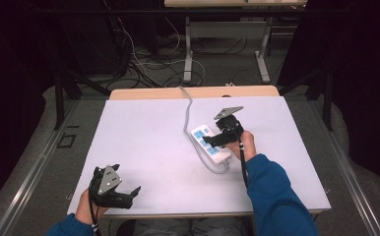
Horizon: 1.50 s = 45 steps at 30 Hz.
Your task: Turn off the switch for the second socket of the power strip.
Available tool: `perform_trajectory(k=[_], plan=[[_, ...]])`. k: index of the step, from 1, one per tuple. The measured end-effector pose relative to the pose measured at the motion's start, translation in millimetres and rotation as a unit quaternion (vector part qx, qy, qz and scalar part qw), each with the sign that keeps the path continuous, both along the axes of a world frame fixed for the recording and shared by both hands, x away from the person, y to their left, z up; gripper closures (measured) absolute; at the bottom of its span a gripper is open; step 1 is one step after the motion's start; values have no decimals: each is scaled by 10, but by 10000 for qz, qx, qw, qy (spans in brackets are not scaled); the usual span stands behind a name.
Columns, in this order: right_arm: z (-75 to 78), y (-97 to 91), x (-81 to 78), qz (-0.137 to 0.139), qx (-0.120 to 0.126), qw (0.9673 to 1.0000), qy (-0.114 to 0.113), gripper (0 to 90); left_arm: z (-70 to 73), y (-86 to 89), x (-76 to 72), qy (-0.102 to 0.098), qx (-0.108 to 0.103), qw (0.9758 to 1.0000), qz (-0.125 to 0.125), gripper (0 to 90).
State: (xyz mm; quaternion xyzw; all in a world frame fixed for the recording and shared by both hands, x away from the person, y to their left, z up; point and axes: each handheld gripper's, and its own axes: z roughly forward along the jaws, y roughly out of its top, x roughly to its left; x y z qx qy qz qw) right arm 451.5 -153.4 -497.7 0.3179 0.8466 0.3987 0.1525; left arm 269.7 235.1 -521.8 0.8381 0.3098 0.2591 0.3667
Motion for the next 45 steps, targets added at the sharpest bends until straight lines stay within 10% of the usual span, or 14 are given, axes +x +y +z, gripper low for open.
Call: perform_trajectory(k=[12, 45], plan=[[-45, -18, 24, -173, 39, 9998, 39, 880, -1, -8, -4, -8, -3, 10000, 4, 3], [-298, 23, 112, -548, -387, 9977, 133, 900, -4, -12, 1, -18, -25, 10000, 8, 3]])
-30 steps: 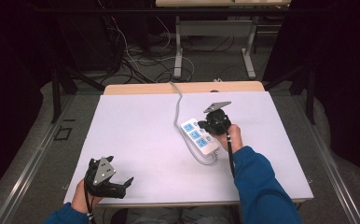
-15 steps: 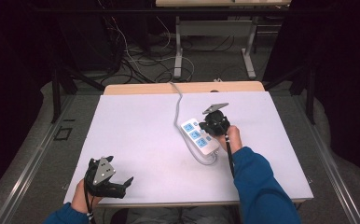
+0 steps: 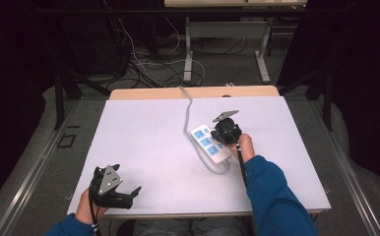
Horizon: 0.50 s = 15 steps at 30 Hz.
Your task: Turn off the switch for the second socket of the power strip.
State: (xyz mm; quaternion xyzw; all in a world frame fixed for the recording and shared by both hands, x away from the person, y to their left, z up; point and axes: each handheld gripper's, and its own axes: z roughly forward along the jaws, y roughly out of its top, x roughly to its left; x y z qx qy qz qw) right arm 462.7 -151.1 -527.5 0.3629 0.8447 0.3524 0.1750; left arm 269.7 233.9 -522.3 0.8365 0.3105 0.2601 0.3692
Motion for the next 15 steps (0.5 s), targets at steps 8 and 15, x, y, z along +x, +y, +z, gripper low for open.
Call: perform_trajectory(k=[8, 15], plan=[[-20, 11, 4, -30, -78, 9999, 60, 900, 0, -1, 0, 2, 1, 10000, -2, 3], [-31, 6, 16, 4, 11, 10000, 70, 900, 1, -1, 1, -9, 24, 10000, -16, 3]])
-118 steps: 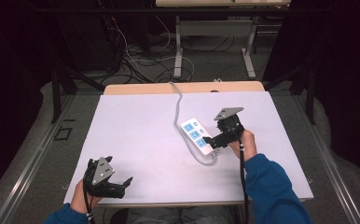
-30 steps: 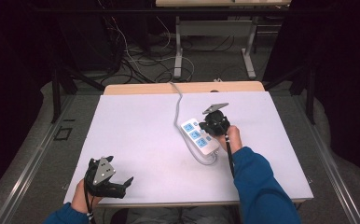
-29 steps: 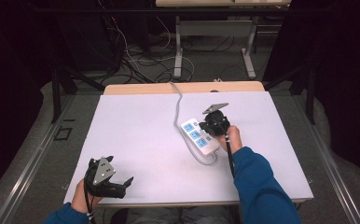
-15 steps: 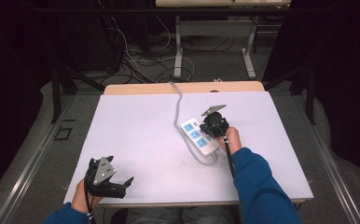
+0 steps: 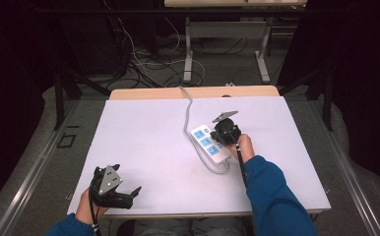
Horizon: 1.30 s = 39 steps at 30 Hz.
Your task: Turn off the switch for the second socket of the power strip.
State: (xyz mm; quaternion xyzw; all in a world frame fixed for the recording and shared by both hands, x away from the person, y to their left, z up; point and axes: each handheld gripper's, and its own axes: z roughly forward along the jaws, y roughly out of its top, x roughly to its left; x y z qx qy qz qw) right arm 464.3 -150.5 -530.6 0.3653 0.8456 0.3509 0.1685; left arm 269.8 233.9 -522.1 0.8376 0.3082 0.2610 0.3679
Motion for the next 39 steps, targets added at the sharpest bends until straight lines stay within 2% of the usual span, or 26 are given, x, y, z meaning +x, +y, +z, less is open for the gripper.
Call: perform_trajectory(k=[8, 12, 17, 19, 21, 29, 34, 35, 36, 39], plan=[[-11, 1, -13, -94, 126, 9999, 49, 900, -3, -5, 1, 8, -2, 10000, -2, 3], [8, 0, -23, -129, 11, 9998, 162, 900, -3, -6, 1, 9, -3, 10000, -3, 3], [-14, -4, -11, -66, 99, 9999, -8, 900, -3, -6, 2, 11, -3, 10000, -5, 3], [-13, -3, -13, -79, 95, 9999, -10, 900, -1, -4, 3, -1, 23, 10000, -8, 3], [1, -6, -20, -87, -22, 10000, 38, 900, -1, -4, 3, -1, 25, 10000, -9, 3], [-3, -3, -24, -113, -11, 9999, 14, 900, -4, -7, 1, 19, -1, 10000, -4, 3], [-16, -2, -21, -114, 82, 9999, -18, 900, -3, -7, 1, 13, 0, 10000, -2, 3], [-9, -3, -24, -141, 14, 9999, -9, 900, -3, -8, 1, 14, 3, 10000, -4, 3], [-16, -1, -22, -133, 69, 9999, -31, 900, -3, -8, 0, 13, 5, 10000, -3, 3], [-12, -10, -22, -116, 55, 9999, 28, 900, -4, -9, 1, 13, 7, 10000, -2, 3]])
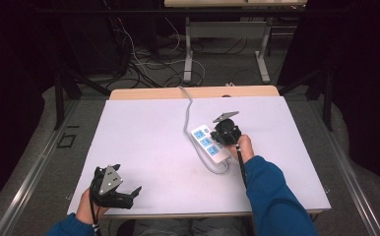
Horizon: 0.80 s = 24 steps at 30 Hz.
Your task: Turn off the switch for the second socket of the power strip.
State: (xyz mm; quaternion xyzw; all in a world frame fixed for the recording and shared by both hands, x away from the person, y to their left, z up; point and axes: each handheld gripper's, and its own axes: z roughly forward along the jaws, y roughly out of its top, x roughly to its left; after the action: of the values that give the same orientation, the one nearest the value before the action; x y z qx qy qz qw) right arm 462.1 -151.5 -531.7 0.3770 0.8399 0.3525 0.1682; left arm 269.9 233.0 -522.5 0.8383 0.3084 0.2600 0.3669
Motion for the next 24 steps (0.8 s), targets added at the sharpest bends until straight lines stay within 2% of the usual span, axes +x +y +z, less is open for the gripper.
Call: perform_trajectory(k=[1, 20, 24], plan=[[0, 0, 0, 0, 0, 10000, 0, 900, 3, 4, 1, 1, 45, 10000, -11, 3], [-10, 9, -3, -42, 17, 10000, -67, 900, -3, -5, 1, -5, -12, 10000, 12, 3], [-5, 5, -5, -39, -3, 10000, -14, 900, -2, -5, 1, -6, -6, 10000, 11, 3]])
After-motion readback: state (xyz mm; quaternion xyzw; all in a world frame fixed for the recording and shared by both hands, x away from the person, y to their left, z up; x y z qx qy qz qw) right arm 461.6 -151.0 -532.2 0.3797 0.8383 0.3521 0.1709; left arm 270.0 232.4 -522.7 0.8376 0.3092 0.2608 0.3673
